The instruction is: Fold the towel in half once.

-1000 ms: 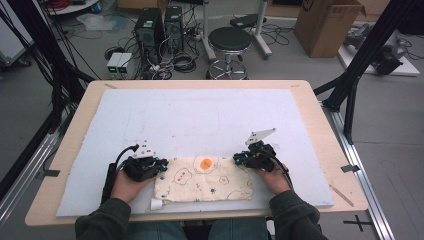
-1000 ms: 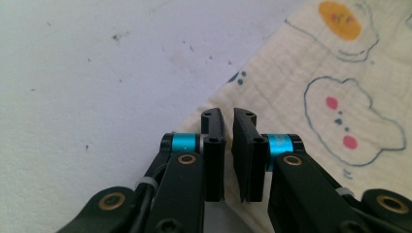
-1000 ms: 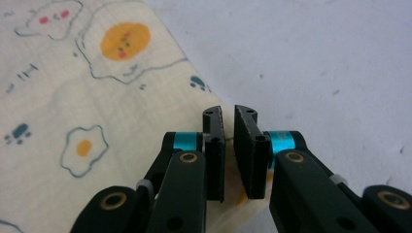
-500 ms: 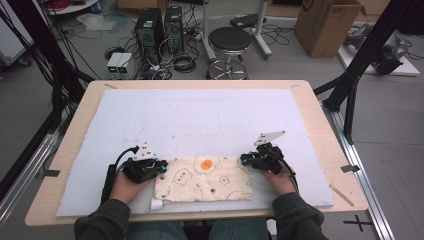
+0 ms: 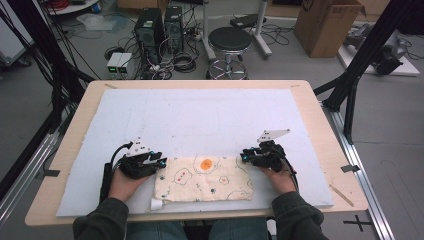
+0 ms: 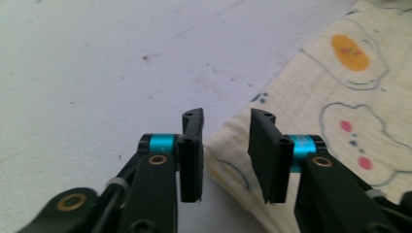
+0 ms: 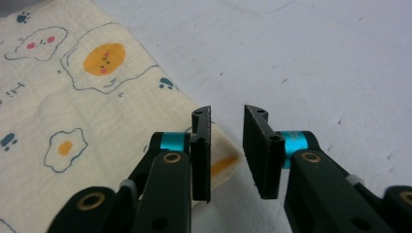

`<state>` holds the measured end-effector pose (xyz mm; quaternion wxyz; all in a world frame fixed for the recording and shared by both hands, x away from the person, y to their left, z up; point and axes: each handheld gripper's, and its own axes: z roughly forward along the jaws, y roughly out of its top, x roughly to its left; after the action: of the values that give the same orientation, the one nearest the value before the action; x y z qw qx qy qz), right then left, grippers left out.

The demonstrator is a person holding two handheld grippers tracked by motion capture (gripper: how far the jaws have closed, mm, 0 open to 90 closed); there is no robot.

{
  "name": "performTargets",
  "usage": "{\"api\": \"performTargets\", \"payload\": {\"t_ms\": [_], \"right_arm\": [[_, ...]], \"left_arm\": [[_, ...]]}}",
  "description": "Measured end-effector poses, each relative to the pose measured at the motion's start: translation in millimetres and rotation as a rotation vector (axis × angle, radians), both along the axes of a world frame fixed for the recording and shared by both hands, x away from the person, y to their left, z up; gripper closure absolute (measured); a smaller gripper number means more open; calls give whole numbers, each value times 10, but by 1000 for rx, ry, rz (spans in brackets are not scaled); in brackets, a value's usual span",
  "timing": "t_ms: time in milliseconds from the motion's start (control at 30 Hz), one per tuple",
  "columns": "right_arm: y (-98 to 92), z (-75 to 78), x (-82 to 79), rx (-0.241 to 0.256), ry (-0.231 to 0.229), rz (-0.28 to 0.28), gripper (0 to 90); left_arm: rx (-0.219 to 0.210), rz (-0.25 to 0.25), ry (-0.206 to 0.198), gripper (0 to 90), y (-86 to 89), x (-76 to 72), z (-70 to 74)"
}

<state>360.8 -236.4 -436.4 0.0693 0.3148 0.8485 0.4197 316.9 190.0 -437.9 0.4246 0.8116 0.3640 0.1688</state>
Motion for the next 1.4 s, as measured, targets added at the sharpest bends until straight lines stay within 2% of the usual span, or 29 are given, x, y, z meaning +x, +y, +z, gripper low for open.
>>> {"api": "performTargets", "payload": {"t_ms": [133,233,367,433,467,567,833,1033,1400], "right_arm": [[2,-28,32,0,22,-1,674],[-5,-57,55,-4,52,3,679],[19,-68,58,-23,44,16,731],[43,-51,47,-38,55,24,781],[54,-52,48,-40,46,37,807],[59,-32,43,-51,50,37,846],[0,-2,35,-46,43,-3,856],[9,-12,43,-67,38,0,856],[4,-8,43,-50,38,4,854]], "left_arm": [[9,21,55,604,13,71,-60],[-11,14,65,620,16,97,-78],[-30,5,73,683,8,111,-88],[-22,-20,68,752,-9,98,-87],[-18,-32,68,804,-15,94,-83],[-2,-36,61,840,-21,76,-67],[16,-31,53,853,-1,60,-47],[21,-24,44,854,1,56,-46],[14,-26,33,854,-2,48,-42]]}}
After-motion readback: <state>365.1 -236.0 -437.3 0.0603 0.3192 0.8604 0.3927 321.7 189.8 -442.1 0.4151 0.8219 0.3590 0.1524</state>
